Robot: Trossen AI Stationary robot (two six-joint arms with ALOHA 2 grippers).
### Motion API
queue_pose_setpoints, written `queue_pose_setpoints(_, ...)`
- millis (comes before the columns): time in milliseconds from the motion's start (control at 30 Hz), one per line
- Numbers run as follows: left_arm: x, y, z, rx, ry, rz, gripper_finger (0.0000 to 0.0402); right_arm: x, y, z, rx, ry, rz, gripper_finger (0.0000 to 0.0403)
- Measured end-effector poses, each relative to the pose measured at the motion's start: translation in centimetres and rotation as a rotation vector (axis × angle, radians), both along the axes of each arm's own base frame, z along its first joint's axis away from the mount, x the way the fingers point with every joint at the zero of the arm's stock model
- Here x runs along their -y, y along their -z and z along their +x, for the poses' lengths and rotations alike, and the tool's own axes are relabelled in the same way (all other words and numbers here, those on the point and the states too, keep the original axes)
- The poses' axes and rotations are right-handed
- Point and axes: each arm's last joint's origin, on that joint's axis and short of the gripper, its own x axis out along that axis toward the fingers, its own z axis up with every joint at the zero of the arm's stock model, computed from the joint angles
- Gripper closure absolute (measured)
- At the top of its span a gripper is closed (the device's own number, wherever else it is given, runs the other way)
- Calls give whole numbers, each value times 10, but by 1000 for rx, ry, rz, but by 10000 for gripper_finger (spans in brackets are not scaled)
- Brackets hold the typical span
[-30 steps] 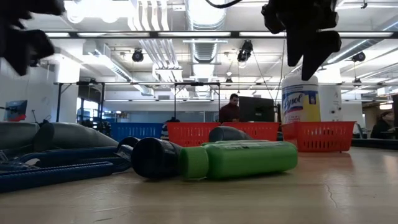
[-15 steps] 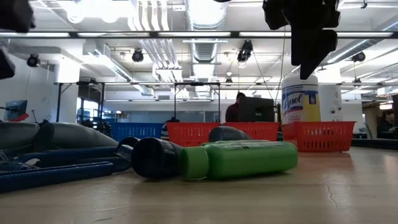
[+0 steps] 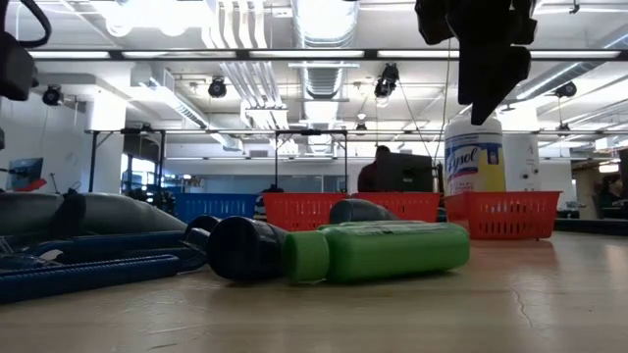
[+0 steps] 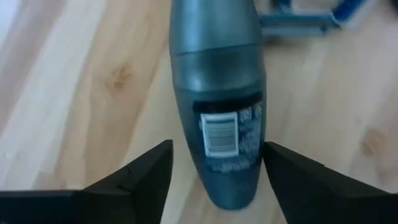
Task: Pick & Place Travel size toiletries
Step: Put the deodorant into the right red bin
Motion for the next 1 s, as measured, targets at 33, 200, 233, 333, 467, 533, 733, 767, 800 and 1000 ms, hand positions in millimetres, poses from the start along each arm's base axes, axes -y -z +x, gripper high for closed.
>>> queue_pose_setpoints(33, 0, 1, 1, 4, -9, 7, 136, 0, 0, 0, 0, 0, 0, 39)
queue_pose_setpoints(200, 3, 10, 4, 1, -13, 25, 118, 0, 0, 0, 2, 4, 2, 39)
queue_pose_setpoints(233, 4, 13, 5, -1, -13, 30, 118, 0, 0, 0, 4, 5, 3, 39)
queue_pose_setpoints(333, 6, 18, 6, -8, -14, 52, 119, 0, 1, 1, 19, 15, 9, 39)
queue_pose_setpoints(467, 6, 23, 7, -6, -32, 72, 119, -1, 1, 2, 28, 30, 16, 39)
queue_pose_setpoints(533, 6, 23, 8, 0, -30, 72, 122, -1, 1, 2, 29, 37, 19, 39)
queue_pose_setpoints(733, 6, 19, 9, 33, 22, 87, 180, -2, 0, 5, 63, 34, 34, 39)
queue_pose_setpoints(767, 6, 19, 9, 36, 32, 91, 193, -2, -1, 7, 75, 27, 47, 39)
queue_pose_setpoints(800, 5, 18, 9, 39, 40, 95, 203, -3, -1, 8, 86, 21, 67, 39)
queue_pose_setpoints(1000, 3, 13, 7, 47, 92, 106, 205, -6, -3, 14, 139, 24, 140, 39)
